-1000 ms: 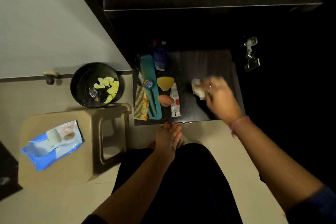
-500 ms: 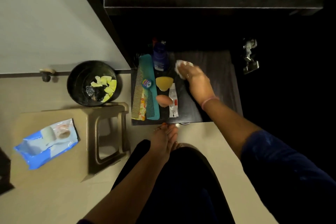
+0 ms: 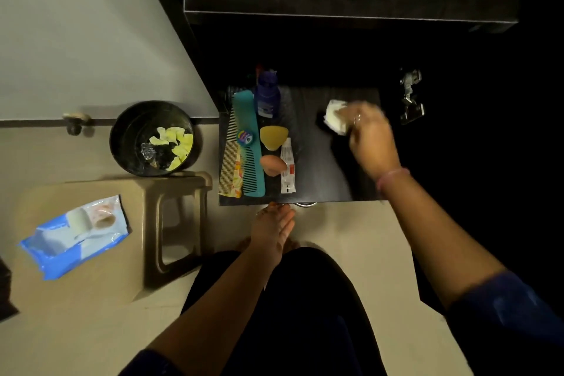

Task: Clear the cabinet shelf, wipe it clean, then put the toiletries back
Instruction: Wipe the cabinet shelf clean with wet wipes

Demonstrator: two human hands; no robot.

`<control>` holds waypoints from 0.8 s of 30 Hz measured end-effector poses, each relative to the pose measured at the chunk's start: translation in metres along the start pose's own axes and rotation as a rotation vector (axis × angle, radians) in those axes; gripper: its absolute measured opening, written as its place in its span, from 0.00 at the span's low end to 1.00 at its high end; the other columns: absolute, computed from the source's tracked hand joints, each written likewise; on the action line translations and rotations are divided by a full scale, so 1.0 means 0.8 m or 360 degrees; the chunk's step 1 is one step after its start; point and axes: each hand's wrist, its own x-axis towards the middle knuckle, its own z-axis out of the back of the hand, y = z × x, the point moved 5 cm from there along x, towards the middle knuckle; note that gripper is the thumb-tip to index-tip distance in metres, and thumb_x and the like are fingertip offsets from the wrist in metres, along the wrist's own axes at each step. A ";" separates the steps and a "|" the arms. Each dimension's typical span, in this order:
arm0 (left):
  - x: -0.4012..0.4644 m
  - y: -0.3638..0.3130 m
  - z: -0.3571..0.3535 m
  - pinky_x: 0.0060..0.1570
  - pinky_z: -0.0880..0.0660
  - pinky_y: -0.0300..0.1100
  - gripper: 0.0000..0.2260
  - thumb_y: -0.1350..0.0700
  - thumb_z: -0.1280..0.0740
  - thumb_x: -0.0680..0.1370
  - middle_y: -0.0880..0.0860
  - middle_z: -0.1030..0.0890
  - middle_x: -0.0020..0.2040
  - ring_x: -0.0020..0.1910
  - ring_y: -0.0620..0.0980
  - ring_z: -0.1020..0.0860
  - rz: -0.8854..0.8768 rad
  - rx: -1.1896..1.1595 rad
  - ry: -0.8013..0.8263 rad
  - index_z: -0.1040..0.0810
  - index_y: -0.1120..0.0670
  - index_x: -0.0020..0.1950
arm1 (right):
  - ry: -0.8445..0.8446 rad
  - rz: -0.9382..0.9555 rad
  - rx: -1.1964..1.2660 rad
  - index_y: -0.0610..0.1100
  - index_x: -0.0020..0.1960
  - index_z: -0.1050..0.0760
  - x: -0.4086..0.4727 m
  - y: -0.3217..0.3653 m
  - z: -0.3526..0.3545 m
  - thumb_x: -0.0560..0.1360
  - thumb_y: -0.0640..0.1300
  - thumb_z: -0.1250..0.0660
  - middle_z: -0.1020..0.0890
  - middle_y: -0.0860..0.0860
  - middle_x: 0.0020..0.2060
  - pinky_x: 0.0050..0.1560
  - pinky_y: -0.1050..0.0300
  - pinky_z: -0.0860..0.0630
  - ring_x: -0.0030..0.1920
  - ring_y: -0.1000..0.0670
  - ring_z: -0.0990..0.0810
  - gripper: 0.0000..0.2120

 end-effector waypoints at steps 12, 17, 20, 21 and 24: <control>0.013 0.005 0.004 0.70 0.36 0.49 0.17 0.60 0.51 0.83 0.60 0.31 0.71 0.70 0.58 0.32 -0.0009 0.0094 -0.0025 0.37 0.60 0.72 | 0.0178 -0.0123 0.0016 0.44 0.71 0.33 -0.019 -0.018 -0.089 0.77 0.31 0.45 0.32 0.48 0.71 0.72 0.54 0.37 0.71 0.49 0.33 0.23; 0.006 0.004 0.002 0.70 0.37 0.50 0.17 0.61 0.53 0.83 0.61 0.32 0.71 0.71 0.59 0.33 -0.0026 0.0018 -0.0022 0.37 0.60 0.71 | 0.0288 0.0128 -0.0298 0.39 0.63 0.24 -0.171 -0.014 -0.079 0.57 0.18 0.34 0.22 0.43 0.62 0.55 0.48 0.24 0.61 0.43 0.22 0.36; 0.005 0.003 0.003 0.70 0.38 0.50 0.17 0.61 0.53 0.83 0.61 0.32 0.71 0.71 0.59 0.33 -0.0014 0.0014 -0.0034 0.38 0.60 0.72 | 0.0378 0.0187 -0.0245 0.40 0.55 0.19 -0.182 -0.007 -0.055 0.62 0.25 0.38 0.18 0.45 0.56 0.53 0.57 0.22 0.55 0.45 0.18 0.25; 0.006 0.003 0.003 0.70 0.38 0.50 0.17 0.62 0.52 0.83 0.61 0.33 0.71 0.71 0.59 0.34 -0.0011 0.0001 -0.0043 0.38 0.60 0.72 | 0.0415 0.0105 -0.0183 0.41 0.54 0.19 -0.171 -0.009 -0.046 0.63 0.26 0.39 0.17 0.45 0.55 0.55 0.63 0.25 0.54 0.46 0.17 0.24; 0.006 0.004 0.003 0.70 0.39 0.51 0.18 0.61 0.54 0.83 0.61 0.34 0.72 0.72 0.59 0.35 -0.0008 -0.0018 -0.0037 0.39 0.60 0.72 | 0.0141 -0.0165 0.0165 0.38 0.49 0.17 -0.097 -0.007 -0.006 0.64 0.25 0.37 0.16 0.43 0.50 0.55 0.66 0.30 0.49 0.44 0.16 0.19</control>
